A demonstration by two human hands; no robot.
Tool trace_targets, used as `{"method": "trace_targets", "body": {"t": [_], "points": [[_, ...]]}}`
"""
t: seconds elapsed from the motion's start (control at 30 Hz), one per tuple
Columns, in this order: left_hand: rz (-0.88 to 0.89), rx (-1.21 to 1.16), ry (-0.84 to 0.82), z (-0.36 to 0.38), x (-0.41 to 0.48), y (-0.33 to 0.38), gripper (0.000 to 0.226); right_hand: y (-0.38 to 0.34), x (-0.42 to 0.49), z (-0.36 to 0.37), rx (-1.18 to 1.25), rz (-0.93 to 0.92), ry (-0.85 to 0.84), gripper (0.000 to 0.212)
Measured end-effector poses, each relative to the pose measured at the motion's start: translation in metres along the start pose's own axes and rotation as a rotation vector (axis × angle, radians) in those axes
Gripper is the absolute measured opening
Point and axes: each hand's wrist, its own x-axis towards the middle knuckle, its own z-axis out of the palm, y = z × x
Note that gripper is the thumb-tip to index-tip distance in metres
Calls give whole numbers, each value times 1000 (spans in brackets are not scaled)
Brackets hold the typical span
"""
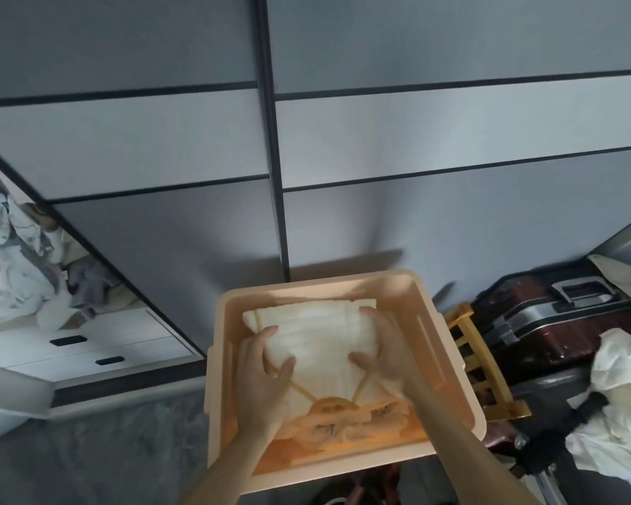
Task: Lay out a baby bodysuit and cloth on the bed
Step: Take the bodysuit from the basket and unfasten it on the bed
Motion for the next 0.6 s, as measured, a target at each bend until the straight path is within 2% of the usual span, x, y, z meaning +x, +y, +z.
{"method": "trace_targets", "body": {"t": [0.17,0.33,0.6], "points": [[-73,-181,-65,-15,9,14,55,-13,-10,-10,24,-71,78,76],[-46,-286,-169,-44,21,40,54,-44,-25,-37,-94,-108,149,76],[115,-289,-358,-91,55,142,55,-132,-63,-112,154,-49,298,78]]}}
